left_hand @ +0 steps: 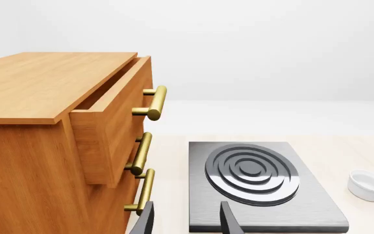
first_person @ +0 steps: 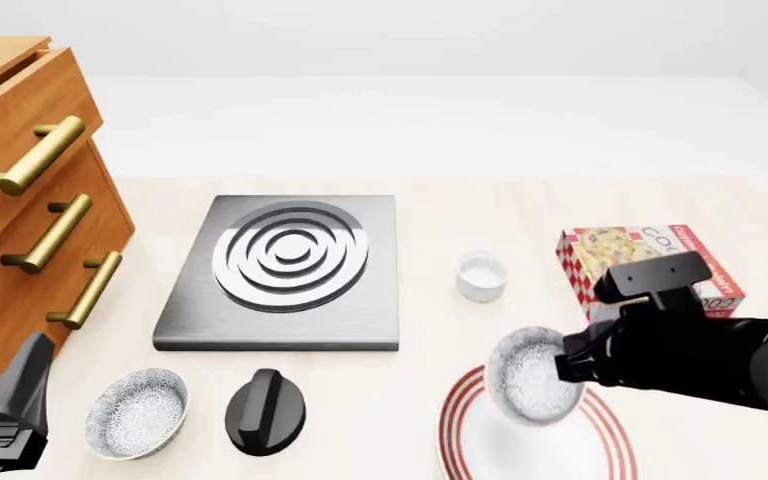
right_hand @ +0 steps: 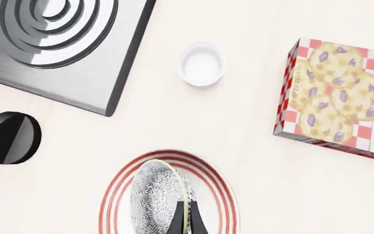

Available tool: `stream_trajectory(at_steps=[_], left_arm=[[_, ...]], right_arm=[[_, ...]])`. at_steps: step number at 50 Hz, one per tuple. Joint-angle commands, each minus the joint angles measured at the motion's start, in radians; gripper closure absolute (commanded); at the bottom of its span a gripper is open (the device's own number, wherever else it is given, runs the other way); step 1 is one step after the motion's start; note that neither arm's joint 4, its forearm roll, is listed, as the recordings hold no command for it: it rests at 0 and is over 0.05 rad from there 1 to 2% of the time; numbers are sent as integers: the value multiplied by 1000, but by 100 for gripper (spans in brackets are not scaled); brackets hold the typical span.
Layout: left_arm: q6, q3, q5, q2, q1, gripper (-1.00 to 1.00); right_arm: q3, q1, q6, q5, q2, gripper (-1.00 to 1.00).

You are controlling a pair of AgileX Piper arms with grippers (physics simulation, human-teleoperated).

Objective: Pick the akita bowl between the plate and the ramekin and place it on the plate.

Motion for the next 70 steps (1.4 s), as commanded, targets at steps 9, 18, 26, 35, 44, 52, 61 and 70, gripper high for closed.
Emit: stream_trajectory(at_steps=[9,18,26,35,44,52,61,70], left_arm=[[0,0,0,0,0,-100],[0,0,0,0,0,-100],[0,0,0,0,0,-100],[0,0,0,0,0,-100],[0,0,0,0,0,-100],[0,0,0,0,0,-100],[0,0,0,0,0,-100],[0,0,0,0,0,-100]], right_arm=[[33,28,36,-46,42,100],[42,54,68,-73,82,100],[45,109,128,-130,178,100],[32,122,143,-119,187,100],[18,106,118,-88,150,-100],[9,39,56,-45,81,-100],[-85,-71,-21,106,-82,-100],[-265,-100,-18,265,-185,-100]])
